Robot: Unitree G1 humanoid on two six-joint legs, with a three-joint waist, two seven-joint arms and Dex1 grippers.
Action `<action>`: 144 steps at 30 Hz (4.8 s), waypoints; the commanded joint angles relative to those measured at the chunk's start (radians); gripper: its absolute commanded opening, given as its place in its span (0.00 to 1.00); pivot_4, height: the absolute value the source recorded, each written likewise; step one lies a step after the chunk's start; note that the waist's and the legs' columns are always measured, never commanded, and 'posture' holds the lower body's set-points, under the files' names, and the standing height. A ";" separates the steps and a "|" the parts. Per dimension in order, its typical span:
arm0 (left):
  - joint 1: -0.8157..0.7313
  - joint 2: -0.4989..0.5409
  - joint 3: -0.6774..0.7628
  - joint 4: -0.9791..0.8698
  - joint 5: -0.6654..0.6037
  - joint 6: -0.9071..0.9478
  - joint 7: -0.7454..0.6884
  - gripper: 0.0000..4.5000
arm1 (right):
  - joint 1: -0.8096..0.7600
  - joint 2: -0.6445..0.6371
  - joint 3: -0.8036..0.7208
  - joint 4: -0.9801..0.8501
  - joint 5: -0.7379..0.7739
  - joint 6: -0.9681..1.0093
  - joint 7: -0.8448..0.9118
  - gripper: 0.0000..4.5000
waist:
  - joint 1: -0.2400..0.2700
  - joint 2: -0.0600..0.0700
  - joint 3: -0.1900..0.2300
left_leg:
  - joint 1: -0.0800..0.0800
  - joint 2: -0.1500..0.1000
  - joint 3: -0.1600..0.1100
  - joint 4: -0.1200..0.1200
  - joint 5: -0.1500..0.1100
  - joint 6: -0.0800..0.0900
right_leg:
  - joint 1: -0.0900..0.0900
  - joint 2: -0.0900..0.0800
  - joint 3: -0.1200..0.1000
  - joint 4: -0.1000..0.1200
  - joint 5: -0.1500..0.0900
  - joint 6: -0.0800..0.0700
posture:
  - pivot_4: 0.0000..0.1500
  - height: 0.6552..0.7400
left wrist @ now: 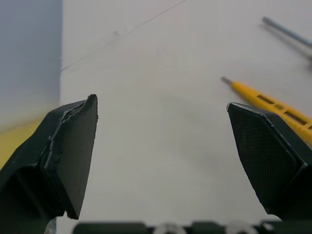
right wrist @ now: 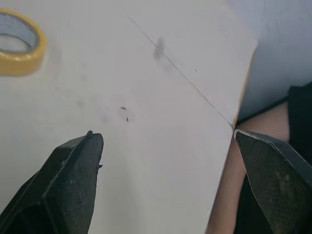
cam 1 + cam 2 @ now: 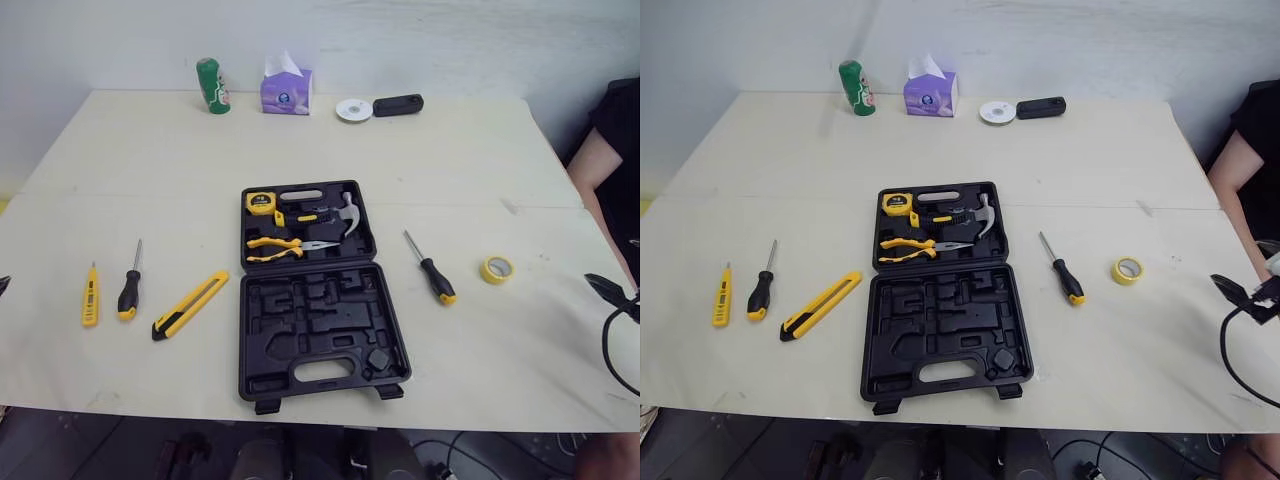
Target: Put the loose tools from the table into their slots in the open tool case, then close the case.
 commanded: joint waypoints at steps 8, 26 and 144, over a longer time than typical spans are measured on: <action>-0.033 -0.069 -0.039 -0.285 -0.073 0.175 -0.113 1.00 | -0.067 0.065 0.092 -0.338 0.079 0.218 0.075 1.00 | 0.005 0.000 0.000 | 0.000 0.000 0.000 0.002 0.000 0.000 | 0.000 0.000 0.000 0.002 0.000 0.000 | 1.00 1.00; 0.035 -0.295 -0.220 -0.968 -0.117 0.494 -0.058 0.88 | -0.300 0.273 0.340 -0.495 0.046 0.423 0.128 0.88 | 0.006 0.000 0.000 | -0.004 0.000 -0.001 0.006 0.001 0.002 | 0.000 0.000 -0.001 0.005 0.000 0.001 | 1.00 1.00; 0.214 0.064 0.219 0.132 -0.055 0.181 0.285 0.97 | 0.353 0.009 -0.350 -0.118 0.052 -0.046 0.133 1.00 | 0.030 0.003 0.002 | -0.013 -0.001 -0.007 0.013 -0.006 0.008 | -0.001 -0.001 -0.004 -0.008 0.005 0.008 | 1.00 1.00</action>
